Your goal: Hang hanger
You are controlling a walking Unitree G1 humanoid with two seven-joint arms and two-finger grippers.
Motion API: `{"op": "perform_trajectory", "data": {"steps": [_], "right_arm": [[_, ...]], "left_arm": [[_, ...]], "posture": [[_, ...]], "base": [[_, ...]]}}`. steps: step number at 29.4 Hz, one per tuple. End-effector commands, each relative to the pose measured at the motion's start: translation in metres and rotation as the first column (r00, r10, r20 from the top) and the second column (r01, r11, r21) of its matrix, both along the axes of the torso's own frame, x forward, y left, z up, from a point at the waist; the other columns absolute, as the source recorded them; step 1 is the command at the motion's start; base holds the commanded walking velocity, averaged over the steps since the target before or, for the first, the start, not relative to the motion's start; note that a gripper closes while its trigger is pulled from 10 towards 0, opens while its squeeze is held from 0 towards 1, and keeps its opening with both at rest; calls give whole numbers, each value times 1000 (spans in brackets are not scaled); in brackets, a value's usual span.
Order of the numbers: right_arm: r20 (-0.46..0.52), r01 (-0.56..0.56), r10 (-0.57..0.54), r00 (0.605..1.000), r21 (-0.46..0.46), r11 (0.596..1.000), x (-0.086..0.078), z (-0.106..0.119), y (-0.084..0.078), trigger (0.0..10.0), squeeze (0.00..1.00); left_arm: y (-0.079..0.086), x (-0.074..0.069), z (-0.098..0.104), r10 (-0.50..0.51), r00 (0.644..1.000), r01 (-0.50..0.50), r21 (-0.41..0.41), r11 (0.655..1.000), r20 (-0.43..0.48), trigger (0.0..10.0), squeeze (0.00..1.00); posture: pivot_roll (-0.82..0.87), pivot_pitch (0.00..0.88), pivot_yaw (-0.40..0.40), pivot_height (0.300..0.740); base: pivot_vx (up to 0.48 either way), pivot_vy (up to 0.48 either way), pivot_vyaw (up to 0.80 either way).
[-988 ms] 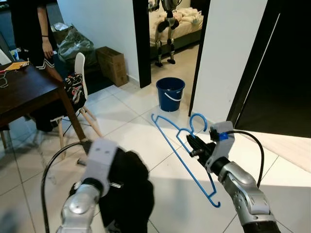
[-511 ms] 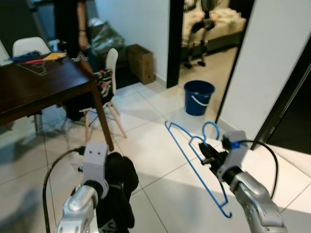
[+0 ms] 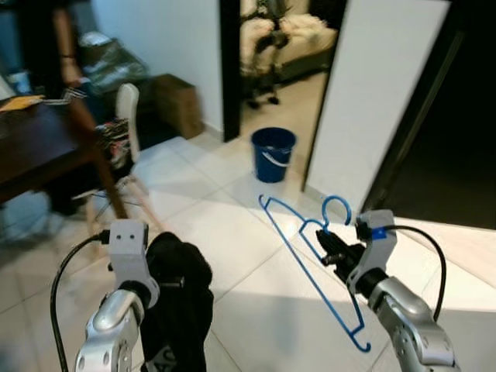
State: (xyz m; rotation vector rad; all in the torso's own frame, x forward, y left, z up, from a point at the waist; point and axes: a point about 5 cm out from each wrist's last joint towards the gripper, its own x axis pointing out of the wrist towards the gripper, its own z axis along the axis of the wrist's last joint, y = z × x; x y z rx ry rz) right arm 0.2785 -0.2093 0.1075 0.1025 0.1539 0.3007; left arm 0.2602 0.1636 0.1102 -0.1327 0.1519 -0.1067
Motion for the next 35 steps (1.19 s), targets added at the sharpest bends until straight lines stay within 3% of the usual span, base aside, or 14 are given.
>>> {"op": "perform_trajectory", "data": {"steps": [1, 18, 22, 23, 29, 30, 31, 33, 34, 35], "right_arm": [[6, -39, 38, 999, 33, 999, 4, 2, 12, 10000, 0], [17, -56, 56, 998, 10, 998, 5, 3, 11, 10000, 0], [14, -60, 60, 998, 8, 998, 5, 2, 10, 10000, 0], [14, -61, 60, 998, 11, 998, 5, 2, 11, 10000, 0], [14, -50, 49, 999, 26, 998, 6, 3, 9, 10000, 0], [13, -46, 46, 999, 28, 999, 6, 3, 9, 10000, 0], [13, -46, 46, 999, 28, 999, 6, 3, 9, 10000, 0], [13, -44, 43, 999, 29, 999, 6, 3, 8, 10000, 0], [13, -44, 43, 999, 29, 999, 6, 3, 8, 10000, 0], [13, -41, 40, 999, 31, 999, 6, 3, 8, 10000, 0]], "left_arm": [[7, 3, 8, 35, 998, -35, -6, 999, 58, 10000, 0], [15, 16, 14, 75, 992, -73, -15, 997, 98, 10000, 0], [19, 23, 31, 79, 983, -79, -8, 997, 164, 10000, 0], [24, 26, 45, 82, 974, -85, 5, 996, 211, 10000, 0], [32, 34, 80, 65, 944, -76, 22, 997, 324, 10000, 0], [34, 37, 101, 47, 920, -67, 38, 997, 388, 10000, 0], [34, 37, 101, 47, 920, -67, 38, 997, 388, 10000, 0], [36, 38, 128, 29, 885, -62, 57, 996, 465, 10000, 0], [36, 38, 128, 29, 885, -62, 57, 996, 465, 10000, 0], [39, 38, 159, 6, 837, -68, 93, 993, 547, 10000, 0]], "posture": [[5, 0, 34, 731], [-24, 0, 38, 731], [-25, 0, 37, 731], [-25, 0, 37, 731], [-30, 0, 40, 731], [-32, 0, 40, 731], [-32, 0, 40, 731], [-32, 0, 42, 731], [-32, 0, 42, 731], [-31, 0, 42, 731]], "base": [[480, 0, 0], [480, 0, 795], [480, 0, 794], [480, 0, 800], [480, 0, 267], [480, 0, 0], [480, 0, 0], [480, 0, 0], [480, 0, 0], [480, 0, 0]]}}
